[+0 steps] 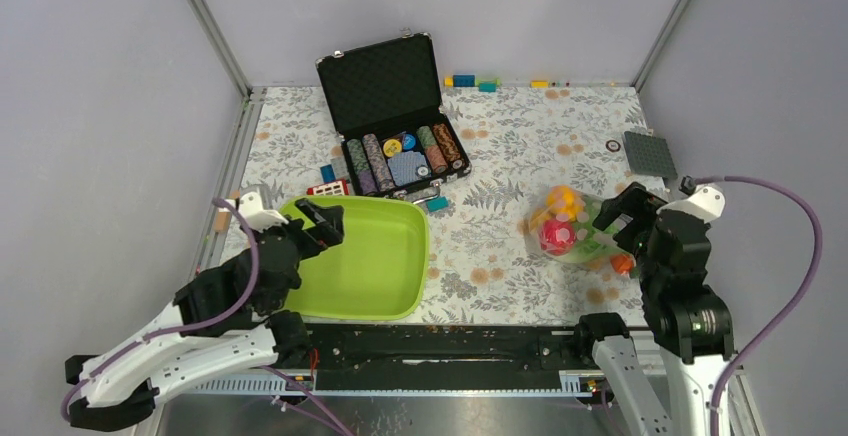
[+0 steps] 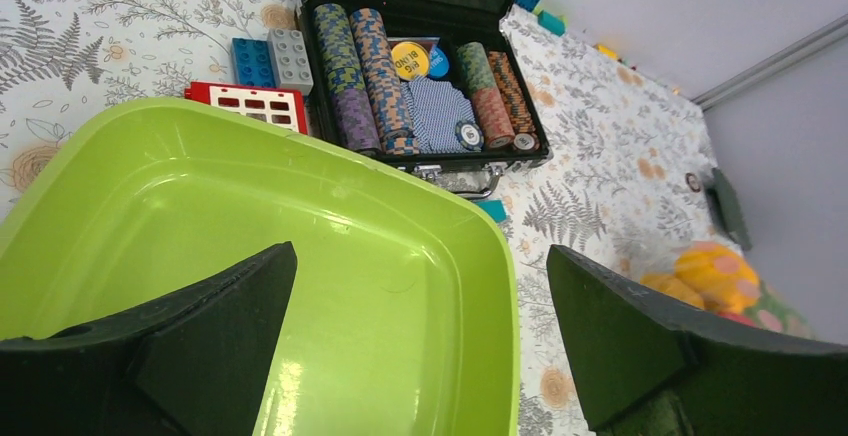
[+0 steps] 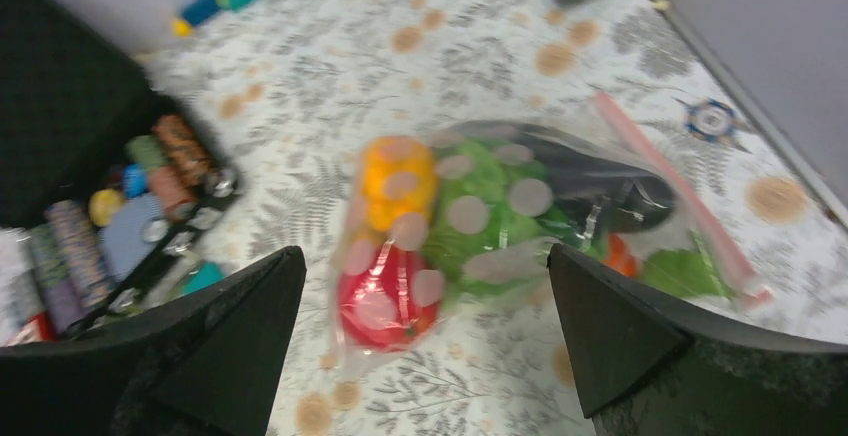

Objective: Place the food in the zip-top bag and seal the zipper
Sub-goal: Reset both arms

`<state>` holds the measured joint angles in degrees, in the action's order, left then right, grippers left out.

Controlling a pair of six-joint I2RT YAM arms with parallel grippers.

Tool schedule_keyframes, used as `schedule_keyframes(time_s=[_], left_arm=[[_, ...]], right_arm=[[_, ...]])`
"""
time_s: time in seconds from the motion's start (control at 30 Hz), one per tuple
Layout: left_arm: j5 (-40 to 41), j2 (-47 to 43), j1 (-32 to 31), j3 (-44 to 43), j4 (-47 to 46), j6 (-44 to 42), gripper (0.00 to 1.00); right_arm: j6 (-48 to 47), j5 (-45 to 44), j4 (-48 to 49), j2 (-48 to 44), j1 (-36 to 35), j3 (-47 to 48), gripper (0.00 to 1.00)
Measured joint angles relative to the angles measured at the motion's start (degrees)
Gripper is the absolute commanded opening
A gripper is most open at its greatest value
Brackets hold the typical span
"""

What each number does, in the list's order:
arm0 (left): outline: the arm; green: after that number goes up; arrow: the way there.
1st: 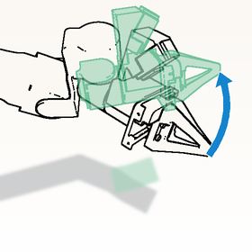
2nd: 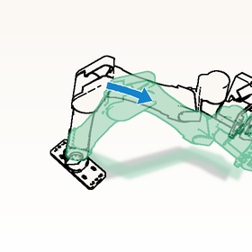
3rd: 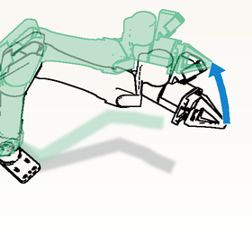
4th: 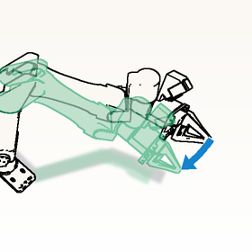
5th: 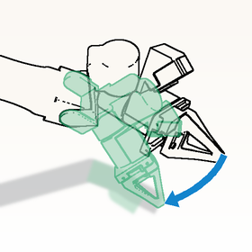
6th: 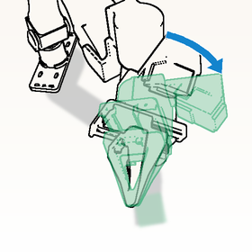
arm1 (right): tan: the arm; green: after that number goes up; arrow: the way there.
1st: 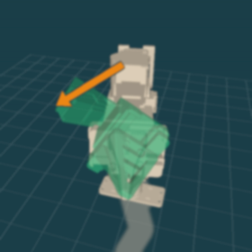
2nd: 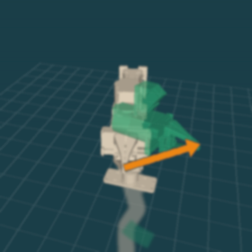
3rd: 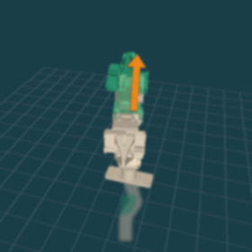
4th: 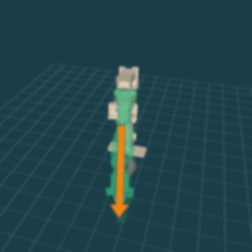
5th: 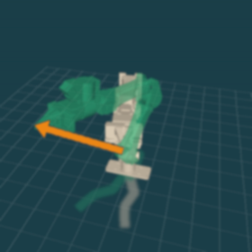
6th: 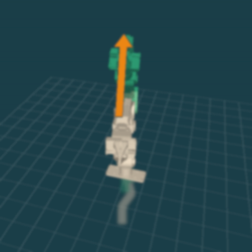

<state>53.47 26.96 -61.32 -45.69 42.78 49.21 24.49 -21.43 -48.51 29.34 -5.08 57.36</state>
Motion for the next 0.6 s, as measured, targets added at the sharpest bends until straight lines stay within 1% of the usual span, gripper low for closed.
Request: schedule_keyframes(time_s=[0.1,0.2,0.4,0.6], left_arm=[[-0.07,-1.05,-0.02,-2.56,4.26,2.32,0.99],[0.26,-1.44,0.0,-4.98,8.44,5.05,0.99],[1.46,-1.53,0.0,-6.51,15.21,9.22,0.99],[1.53,-1.77,0.0,-6.67,17.7,9.81,0.99]], right_arm=[[-0.81,5.7,3.17,-2.69,0.0,-0.28,1.0],[-1.31,8.74,6.1,-3.32,0.0,-1.33,0.99],[-1.6,11.02,7.82,-3.37,0.0,-3.89,0.98],[-1.62,11.58,8.57,-3.34,0.0,-3.98,0.98]])
